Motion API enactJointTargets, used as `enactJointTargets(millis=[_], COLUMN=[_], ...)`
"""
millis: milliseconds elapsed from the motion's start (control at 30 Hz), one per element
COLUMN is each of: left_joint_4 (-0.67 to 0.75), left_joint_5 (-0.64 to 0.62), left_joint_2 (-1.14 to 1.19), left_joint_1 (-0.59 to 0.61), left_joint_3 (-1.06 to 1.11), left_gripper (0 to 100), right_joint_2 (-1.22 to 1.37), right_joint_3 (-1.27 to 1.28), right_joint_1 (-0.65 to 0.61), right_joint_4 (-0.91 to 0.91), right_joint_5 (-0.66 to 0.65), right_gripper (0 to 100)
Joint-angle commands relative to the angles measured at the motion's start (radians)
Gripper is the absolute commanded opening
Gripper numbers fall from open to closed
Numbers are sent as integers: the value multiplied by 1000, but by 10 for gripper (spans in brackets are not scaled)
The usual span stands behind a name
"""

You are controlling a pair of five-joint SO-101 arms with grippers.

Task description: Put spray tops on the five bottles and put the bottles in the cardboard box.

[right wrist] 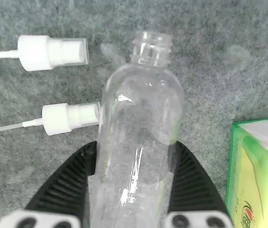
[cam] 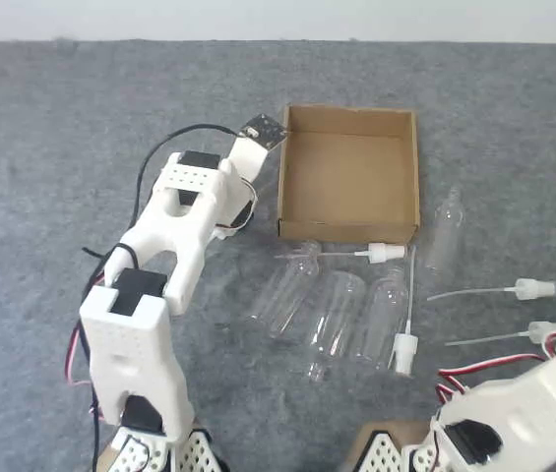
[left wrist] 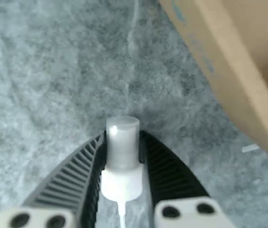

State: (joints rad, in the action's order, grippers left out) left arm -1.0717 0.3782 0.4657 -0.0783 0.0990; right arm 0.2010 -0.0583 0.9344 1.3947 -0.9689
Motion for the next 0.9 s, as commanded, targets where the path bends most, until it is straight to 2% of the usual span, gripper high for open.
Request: enactJointTargets(millis=[0, 233, 433, 567, 767, 867], left_joint_4=[-68, -261, -265, -216, -64, -20], left_joint_5=[-49, -175, -195, -218, -236, -255], left_joint_2=[-109, -477, -747, -902, -1086, -1138], left_joint_1=[14, 9, 11, 12, 5, 5], left_joint_3=[-47, 13, 208, 375, 634, 717], left_gripper=[9, 9, 9, 10, 11, 11], right_joint_2=[-27, -24, 81, 168, 194, 194], right_joint_3=[-8, -6, -8, -11, -14, -52], right_joint_1=[12, 8, -30, -53, -58, -74], right_joint_4=[-7, -90, -177, -226, -229, -196], right_joint_5=[-11, -11, -8, -5, -6, -3], right_gripper=[53, 53, 54, 63, 252, 296])
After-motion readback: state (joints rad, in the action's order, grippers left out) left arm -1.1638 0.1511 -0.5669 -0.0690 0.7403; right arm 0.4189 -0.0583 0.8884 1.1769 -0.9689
